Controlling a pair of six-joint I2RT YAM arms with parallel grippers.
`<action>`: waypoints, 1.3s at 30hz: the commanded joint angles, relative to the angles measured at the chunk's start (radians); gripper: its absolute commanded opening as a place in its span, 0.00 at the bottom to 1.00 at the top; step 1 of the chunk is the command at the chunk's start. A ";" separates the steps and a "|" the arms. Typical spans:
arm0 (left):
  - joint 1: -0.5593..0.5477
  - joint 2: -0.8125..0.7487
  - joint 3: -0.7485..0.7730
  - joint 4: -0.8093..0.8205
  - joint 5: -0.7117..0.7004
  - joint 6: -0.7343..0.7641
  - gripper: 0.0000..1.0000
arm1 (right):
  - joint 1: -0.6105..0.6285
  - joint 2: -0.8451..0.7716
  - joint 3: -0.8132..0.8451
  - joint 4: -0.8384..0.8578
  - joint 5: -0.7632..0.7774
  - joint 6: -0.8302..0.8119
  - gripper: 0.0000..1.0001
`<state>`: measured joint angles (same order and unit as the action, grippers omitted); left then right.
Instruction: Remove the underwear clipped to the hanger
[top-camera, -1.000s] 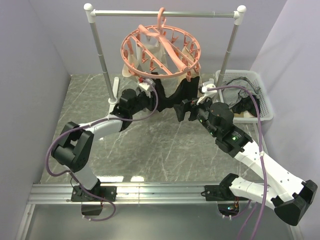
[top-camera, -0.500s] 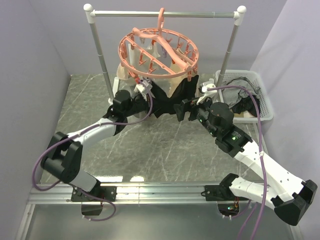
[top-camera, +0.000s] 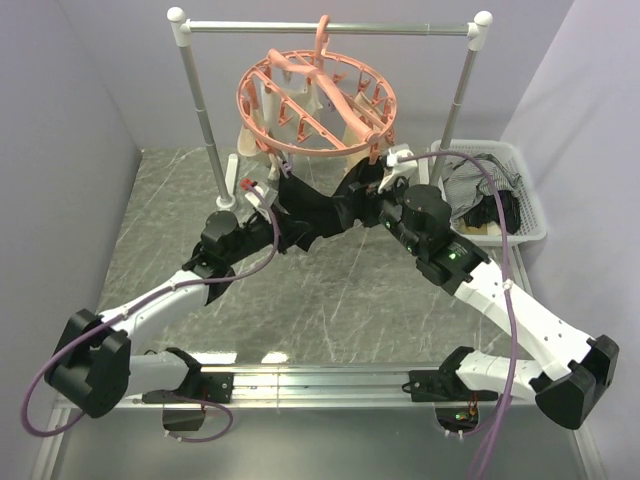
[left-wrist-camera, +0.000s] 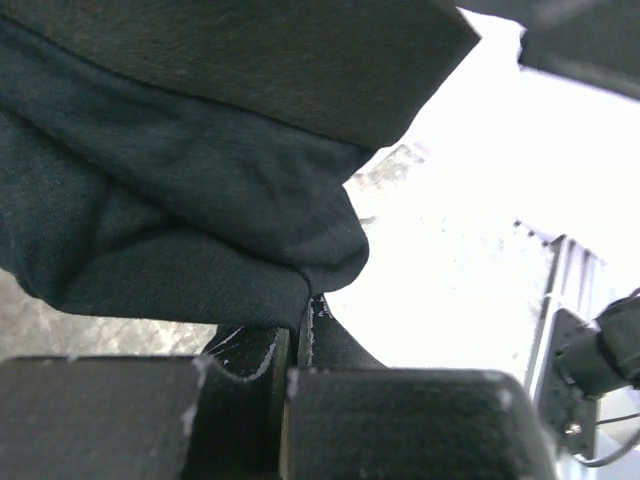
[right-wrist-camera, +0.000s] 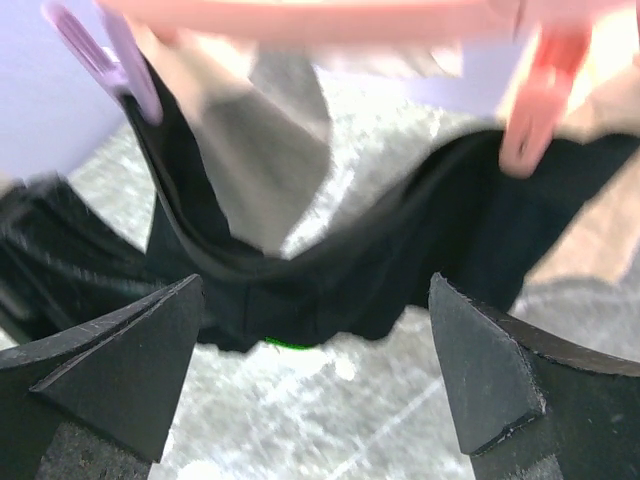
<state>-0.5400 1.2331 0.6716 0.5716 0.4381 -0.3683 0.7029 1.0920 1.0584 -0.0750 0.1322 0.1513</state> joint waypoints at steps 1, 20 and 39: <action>-0.008 -0.067 -0.023 0.085 -0.012 -0.057 0.01 | 0.006 0.019 0.103 0.040 -0.039 -0.010 1.00; -0.086 -0.175 -0.052 0.051 -0.071 -0.090 0.01 | 0.109 0.295 0.411 -0.006 -0.092 -0.076 0.98; -0.146 -0.185 -0.033 0.027 -0.098 -0.072 0.01 | 0.136 0.549 0.657 -0.071 0.064 0.025 0.98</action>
<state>-0.6765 1.0721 0.6209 0.5835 0.3420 -0.4484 0.8360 1.6371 1.6646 -0.1574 0.1101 0.1425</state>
